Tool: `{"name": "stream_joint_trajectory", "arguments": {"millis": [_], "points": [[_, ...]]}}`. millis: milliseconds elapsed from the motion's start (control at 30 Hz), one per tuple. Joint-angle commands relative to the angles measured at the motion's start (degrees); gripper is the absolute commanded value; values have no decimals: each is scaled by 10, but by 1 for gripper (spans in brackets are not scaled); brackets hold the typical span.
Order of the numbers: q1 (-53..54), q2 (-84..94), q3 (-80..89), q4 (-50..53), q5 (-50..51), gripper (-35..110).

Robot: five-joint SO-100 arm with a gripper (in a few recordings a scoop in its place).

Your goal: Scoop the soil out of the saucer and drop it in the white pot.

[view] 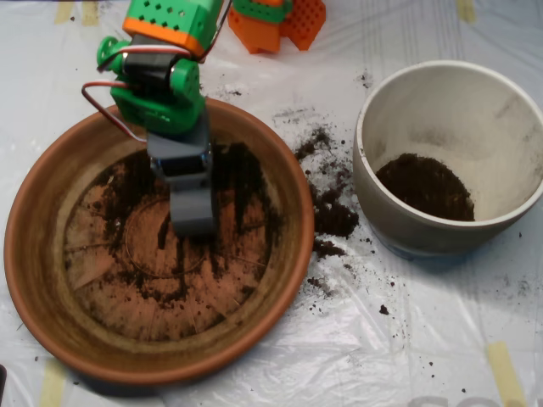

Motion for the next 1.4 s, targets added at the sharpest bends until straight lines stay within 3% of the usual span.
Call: {"name": "stream_joint_trajectory", "arguments": {"millis": [0, 667, 1167, 1367], "points": [[13, 105, 90, -45, -11, 26], [-2, 121, 133, -150, 7, 14], [1, 91, 119, -191, 8, 14], [18, 127, 158, -189, -35, 0]]}}
